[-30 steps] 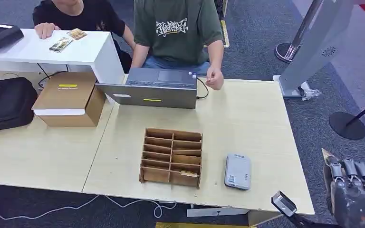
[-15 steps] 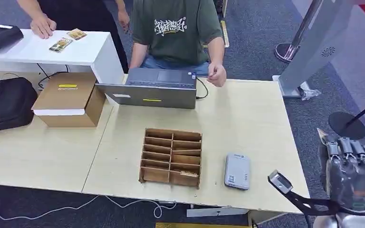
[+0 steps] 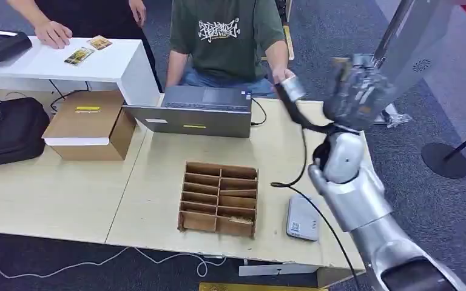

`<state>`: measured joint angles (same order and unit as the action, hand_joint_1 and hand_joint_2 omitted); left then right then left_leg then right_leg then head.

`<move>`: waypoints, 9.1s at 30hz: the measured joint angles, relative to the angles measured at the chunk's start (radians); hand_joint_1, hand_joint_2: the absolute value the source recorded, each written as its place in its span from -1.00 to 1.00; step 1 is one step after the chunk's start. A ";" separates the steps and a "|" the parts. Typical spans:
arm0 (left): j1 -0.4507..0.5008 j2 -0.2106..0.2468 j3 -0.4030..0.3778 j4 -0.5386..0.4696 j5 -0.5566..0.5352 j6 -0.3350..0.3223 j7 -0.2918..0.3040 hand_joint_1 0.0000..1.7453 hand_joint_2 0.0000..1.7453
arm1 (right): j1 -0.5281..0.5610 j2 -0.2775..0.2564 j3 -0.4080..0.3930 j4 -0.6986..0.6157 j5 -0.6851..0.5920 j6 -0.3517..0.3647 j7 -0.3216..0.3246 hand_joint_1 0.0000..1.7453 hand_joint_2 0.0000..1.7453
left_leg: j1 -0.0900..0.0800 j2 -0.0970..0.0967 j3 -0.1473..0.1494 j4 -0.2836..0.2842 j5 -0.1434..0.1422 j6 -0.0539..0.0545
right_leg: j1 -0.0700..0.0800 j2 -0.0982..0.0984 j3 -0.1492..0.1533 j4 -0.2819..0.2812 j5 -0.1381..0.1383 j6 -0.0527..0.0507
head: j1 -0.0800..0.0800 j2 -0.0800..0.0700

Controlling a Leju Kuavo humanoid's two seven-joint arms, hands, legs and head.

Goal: Pass the card to the sensor for recognition and then transmit it.

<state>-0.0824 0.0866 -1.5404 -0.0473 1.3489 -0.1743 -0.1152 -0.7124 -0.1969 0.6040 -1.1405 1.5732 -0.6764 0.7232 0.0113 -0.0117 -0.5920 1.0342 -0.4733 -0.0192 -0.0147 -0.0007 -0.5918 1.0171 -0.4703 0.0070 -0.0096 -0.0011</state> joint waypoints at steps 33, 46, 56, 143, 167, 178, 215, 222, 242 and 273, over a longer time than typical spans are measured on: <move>0.004 0.001 0.000 -0.019 -0.033 -0.002 0.010 -1.00 -1.00 | -0.247 0.020 0.430 0.521 -0.001 -0.001 -0.183 1.00 1.00 | 0.000 -0.002 -0.003 0.000 0.000 -0.001 | 0.002 -0.003 0.000 -0.001 0.000 0.000 | 0.001 0.000; 0.004 0.005 0.000 -0.019 -0.037 0.000 0.010 -1.00 -1.00 | -0.247 0.020 0.430 0.525 -0.001 -0.001 -0.183 1.00 1.00 | 0.000 -0.001 -0.003 0.000 0.000 -0.001 | 0.002 -0.003 -0.001 -0.001 0.000 -0.001 | 0.001 0.000; 0.004 0.007 0.000 -0.020 -0.039 -0.002 0.010 -1.00 -1.00 | -0.247 0.020 0.430 0.525 -0.001 -0.001 -0.182 1.00 1.00 | 0.000 -0.001 -0.003 0.000 0.000 -0.001 | 0.002 -0.002 -0.001 -0.001 0.000 -0.001 | 0.001 0.000; 0.019 -0.001 0.000 -0.028 0.049 0.001 0.007 -1.00 -1.00 | 0.257 -0.465 -0.036 -0.374 0.000 0.122 -0.022 -1.00 1.00 | 0.000 -0.001 -0.004 0.000 -0.004 0.001 | 0.002 -0.003 -0.001 -0.004 -0.001 0.000 | 0.001 0.000; 0.027 -0.024 0.018 -0.026 0.086 -0.005 -0.007 -1.00 -1.00 | 0.731 -0.413 -0.339 -0.752 -0.001 0.297 -0.118 -1.00 1.00 | -0.001 0.001 -0.004 0.000 -0.006 0.002 | 0.001 -0.002 0.000 -0.003 -0.003 0.002 | 0.000 0.000; 0.025 -0.029 0.018 -0.025 0.085 -0.003 -0.011 -1.00 -1.00 | 0.715 -0.412 -0.231 -0.760 0.000 0.364 -0.025 -1.00 1.00 | -0.001 0.001 -0.003 0.000 -0.006 0.002 | 0.001 -0.001 0.000 -0.003 -0.003 0.002 | 0.002 0.000; 0.025 -0.064 0.018 0.009 0.147 0.021 -0.029 -1.00 -1.00 | 0.933 0.045 -0.119 -0.794 0.000 0.721 -0.247 -1.00 1.00 | 0.000 0.001 -0.002 -0.001 -0.008 0.001 | 0.002 -0.001 0.000 -0.003 -0.005 0.000 | 0.001 0.000; 0.024 -0.064 0.018 0.009 0.147 0.022 -0.029 -1.00 -1.00 | 0.954 0.089 -0.152 -0.783 0.000 0.748 -0.295 -1.00 1.00 | 0.000 0.001 -0.002 -0.001 -0.008 0.001 | 0.002 -0.001 0.000 -0.003 -0.005 0.000 | 0.001 0.000; 0.015 -0.071 0.017 0.009 0.157 0.040 -0.019 -1.00 -1.00 | 0.949 0.204 -0.160 -0.664 -0.037 0.723 -0.295 -1.00 1.00 | 0.000 0.001 -0.002 -0.001 -0.008 0.001 | 0.002 -0.001 0.001 -0.003 -0.005 0.000 | 0.002 0.000; 0.014 -0.085 0.016 0.011 0.199 0.016 0.005 -1.00 -1.00 | 0.842 0.301 -0.161 -0.411 0.000 0.613 -0.304 -1.00 1.00 | 0.000 0.001 -0.002 -0.001 -0.007 0.001 | 0.002 -0.001 0.000 -0.003 -0.006 0.000 | 0.002 0.000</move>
<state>-0.0682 0.0015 -1.5244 -0.0359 1.5477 -0.1579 -0.1106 0.1298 0.1038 0.4433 -1.5511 1.5728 -0.0633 0.4197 0.0111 -0.0103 -0.5940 1.0330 -0.4808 -0.0183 -0.0131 -0.0015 -0.5913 1.0141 -0.4759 0.0069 -0.0080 -0.0011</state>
